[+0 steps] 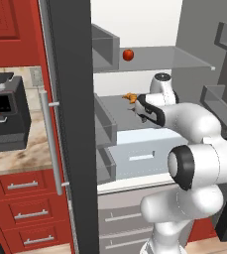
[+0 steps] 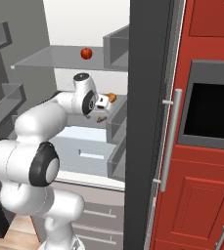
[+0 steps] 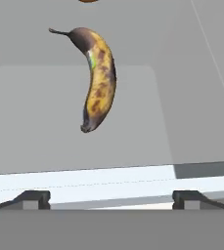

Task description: Pick up the banana and apple from the fridge and place one fruit on each plate on the dining counter.

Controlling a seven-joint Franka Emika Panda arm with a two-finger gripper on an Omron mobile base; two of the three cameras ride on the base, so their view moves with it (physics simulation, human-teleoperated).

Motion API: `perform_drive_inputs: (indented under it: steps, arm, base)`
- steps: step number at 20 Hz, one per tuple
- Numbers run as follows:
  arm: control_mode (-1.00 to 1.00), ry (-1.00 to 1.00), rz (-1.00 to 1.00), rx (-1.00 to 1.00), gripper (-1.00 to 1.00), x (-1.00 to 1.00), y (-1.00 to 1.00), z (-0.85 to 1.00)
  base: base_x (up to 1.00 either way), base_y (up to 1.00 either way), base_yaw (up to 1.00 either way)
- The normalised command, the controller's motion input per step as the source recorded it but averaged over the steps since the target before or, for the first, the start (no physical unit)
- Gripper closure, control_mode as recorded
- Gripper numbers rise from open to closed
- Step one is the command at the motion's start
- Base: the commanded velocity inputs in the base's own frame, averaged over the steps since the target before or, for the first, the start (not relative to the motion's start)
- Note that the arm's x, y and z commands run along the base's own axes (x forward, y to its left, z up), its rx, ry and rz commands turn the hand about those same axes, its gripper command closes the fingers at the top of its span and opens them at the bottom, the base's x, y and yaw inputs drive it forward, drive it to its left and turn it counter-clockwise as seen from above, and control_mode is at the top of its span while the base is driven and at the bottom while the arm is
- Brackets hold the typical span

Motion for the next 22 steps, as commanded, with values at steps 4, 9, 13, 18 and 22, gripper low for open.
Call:
perform_drive_inputs:
  steps: [4,9,13,18,22]
  arm:
    - [-1.0,0.0,0.0,0.0,-1.0,0.39,-0.04,-0.12]
    - [-1.0,0.0,0.0,0.0,-1.0,0.52,0.0,-0.07]
    - [-1.0,0.0,0.0,0.0,-1.0,0.35,0.0,-0.06]
    - [-1.0,0.0,0.0,0.0,-1.0,0.44,0.0,-0.25]
    - [-1.0,0.0,0.0,0.0,-1.0,0.38,0.0,-0.28]
  base:
    - [0.0,0.0,0.0]
    - [0.0,0.0,0.0]
    - [0.0,0.0,0.0]
    - [0.0,0.0,0.0]
    - [0.0,0.0,0.0]
